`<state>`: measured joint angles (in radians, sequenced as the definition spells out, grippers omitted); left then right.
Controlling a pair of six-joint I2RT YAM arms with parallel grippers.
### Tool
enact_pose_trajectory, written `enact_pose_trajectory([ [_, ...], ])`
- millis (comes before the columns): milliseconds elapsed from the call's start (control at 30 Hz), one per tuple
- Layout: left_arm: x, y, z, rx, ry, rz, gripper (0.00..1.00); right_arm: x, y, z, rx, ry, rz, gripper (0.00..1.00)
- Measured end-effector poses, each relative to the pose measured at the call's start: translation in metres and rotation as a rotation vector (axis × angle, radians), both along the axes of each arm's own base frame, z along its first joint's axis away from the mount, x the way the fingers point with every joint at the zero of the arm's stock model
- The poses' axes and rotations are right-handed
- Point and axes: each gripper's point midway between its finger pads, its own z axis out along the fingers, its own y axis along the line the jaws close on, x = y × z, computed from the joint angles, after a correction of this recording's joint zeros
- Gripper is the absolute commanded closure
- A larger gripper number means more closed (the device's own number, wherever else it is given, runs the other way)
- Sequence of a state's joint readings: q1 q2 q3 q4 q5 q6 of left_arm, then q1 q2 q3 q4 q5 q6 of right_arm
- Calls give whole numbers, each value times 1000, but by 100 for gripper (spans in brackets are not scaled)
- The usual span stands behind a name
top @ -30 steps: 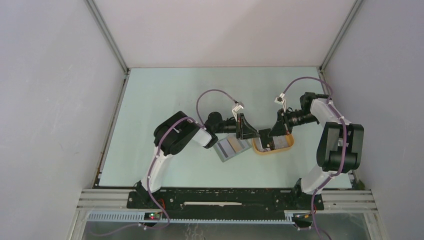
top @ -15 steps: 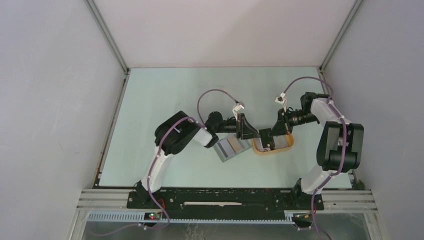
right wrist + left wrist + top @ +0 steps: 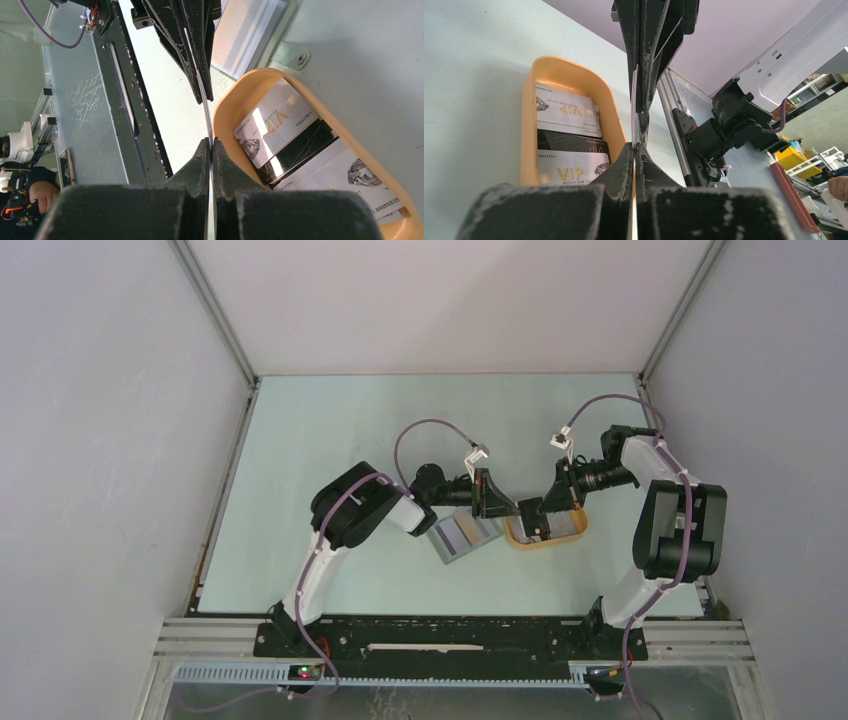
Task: Put the credit cards into the card holder
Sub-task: Place the credit card in the storage box.
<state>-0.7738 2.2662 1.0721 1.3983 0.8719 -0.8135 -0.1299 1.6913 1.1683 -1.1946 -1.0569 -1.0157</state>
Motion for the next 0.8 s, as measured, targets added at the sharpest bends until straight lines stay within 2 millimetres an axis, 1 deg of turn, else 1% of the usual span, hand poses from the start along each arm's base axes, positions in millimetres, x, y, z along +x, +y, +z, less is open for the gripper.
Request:
enact_pose_trajectory([
  [67, 1, 0, -1, -1, 0, 2, 100, 1, 0, -1, 0, 8, -4, 98],
  [333, 10, -3, -14, 8, 13, 24, 100, 9, -4, -13, -29, 27, -24, 86],
  [633, 16, -4, -21, 24, 24, 42, 100, 18, -7, -26, -67, 43, -46, 80],
  [800, 17, -4, -24, 31, 30, 45, 100, 19, -8, -32, -78, 60, -53, 79],
])
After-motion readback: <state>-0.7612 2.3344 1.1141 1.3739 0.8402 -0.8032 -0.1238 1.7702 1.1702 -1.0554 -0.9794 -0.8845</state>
